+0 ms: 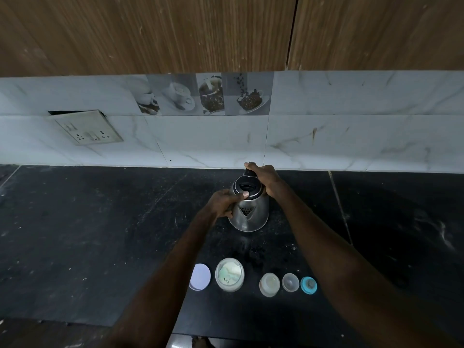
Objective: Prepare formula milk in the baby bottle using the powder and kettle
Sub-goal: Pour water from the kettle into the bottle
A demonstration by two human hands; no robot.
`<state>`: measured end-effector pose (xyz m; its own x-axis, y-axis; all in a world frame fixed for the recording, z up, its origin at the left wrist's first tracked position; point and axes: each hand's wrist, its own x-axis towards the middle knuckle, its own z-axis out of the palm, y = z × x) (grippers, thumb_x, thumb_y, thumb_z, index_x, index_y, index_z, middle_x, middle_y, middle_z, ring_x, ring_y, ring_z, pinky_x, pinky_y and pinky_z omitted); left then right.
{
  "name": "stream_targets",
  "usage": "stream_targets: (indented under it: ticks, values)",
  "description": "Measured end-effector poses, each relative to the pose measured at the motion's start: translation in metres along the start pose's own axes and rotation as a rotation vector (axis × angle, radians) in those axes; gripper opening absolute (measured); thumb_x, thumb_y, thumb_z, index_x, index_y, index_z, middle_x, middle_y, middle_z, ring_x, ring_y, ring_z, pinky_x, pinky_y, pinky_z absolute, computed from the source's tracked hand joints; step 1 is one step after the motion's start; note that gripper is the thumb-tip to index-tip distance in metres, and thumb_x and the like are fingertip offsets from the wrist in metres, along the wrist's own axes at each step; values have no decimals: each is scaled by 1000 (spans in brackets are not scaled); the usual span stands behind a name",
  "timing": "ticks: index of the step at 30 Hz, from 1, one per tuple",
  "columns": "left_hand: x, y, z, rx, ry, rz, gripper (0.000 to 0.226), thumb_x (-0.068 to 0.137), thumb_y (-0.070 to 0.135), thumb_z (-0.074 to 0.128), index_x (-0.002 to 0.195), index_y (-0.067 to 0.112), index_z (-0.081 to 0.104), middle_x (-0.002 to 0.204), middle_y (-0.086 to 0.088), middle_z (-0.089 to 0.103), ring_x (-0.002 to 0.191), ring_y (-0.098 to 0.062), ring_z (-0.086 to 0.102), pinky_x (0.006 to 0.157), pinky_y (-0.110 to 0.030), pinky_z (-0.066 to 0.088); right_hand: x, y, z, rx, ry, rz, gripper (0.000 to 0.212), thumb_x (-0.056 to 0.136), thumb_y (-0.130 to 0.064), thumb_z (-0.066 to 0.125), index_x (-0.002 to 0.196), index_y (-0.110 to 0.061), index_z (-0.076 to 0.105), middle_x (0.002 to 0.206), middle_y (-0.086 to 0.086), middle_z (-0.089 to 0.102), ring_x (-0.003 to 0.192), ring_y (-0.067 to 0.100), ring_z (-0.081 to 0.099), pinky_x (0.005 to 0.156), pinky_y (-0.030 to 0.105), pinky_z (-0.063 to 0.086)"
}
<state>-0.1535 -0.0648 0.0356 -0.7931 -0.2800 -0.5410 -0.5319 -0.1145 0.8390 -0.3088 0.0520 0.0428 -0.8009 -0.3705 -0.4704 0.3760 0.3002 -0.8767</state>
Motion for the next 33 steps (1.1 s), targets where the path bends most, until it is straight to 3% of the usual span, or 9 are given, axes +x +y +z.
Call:
stream_targets:
  ticks: [5,11,13,15,18,21,23,27,33]
  values:
    - [-4,6,0,27,21,-6,37,85,41,85,99,12,68,57,7,64,52,-11,57,61,-29,51,0,-4,0,-27,6,-16,40,82,-45,82,82,-6,72,74,9,73,61,22,70,63,29,54]
    - [-14,5,4,-1,21,8,33,89,40,81,107,15,70,93,-7,71,81,-20,66,73,-33,53,-7,-2,-5,-79,15,-37,52,83,-58,77,83,-7,74,79,8,76,72,23,73,70,32,56]
    - [-20,4,8,-46,36,7,27,89,38,81,101,18,69,88,1,76,75,-13,72,68,-26,57,-14,3,-12,-96,41,-40,58,85,-65,72,89,-7,76,85,8,78,79,23,75,72,32,56]
    - [-27,1,14,-134,81,-4,18,91,28,81,88,19,66,66,8,73,55,-3,68,55,-19,56,-26,12,-23,-74,55,-59,62,90,-66,65,103,-7,78,96,5,79,90,22,75,71,30,53]
    - [-35,-17,21,-239,207,-11,36,81,29,89,74,12,59,65,0,62,58,-12,59,62,-27,51,-47,38,-46,-86,67,-86,57,97,-59,60,117,-6,72,107,2,72,102,19,66,82,35,47]
    - [-64,-46,44,-202,479,24,54,67,41,84,109,14,63,96,-2,70,84,-20,66,77,-36,56,-66,75,-72,-170,120,-41,39,97,-54,63,107,-17,74,113,7,75,108,24,68,92,42,49]
    - [-91,-69,69,-167,470,141,43,75,25,74,116,23,62,107,2,73,97,-18,70,89,-38,58,-81,103,-86,-254,123,-9,22,98,-40,67,92,-20,73,109,11,77,108,29,70,93,43,51]
    - [-124,-123,109,123,142,301,70,69,-6,58,135,19,59,132,5,70,123,-8,65,110,-38,52,-119,149,-116,-530,4,38,19,93,-15,69,102,0,76,99,15,76,98,29,71,90,40,53]
    - [-144,-164,121,877,-50,492,98,82,11,74,165,17,22,169,-4,27,157,-18,24,126,-22,20,-167,202,-142,-877,-107,91,33,82,-5,71,111,-19,73,114,4,73,111,22,69,95,33,55]
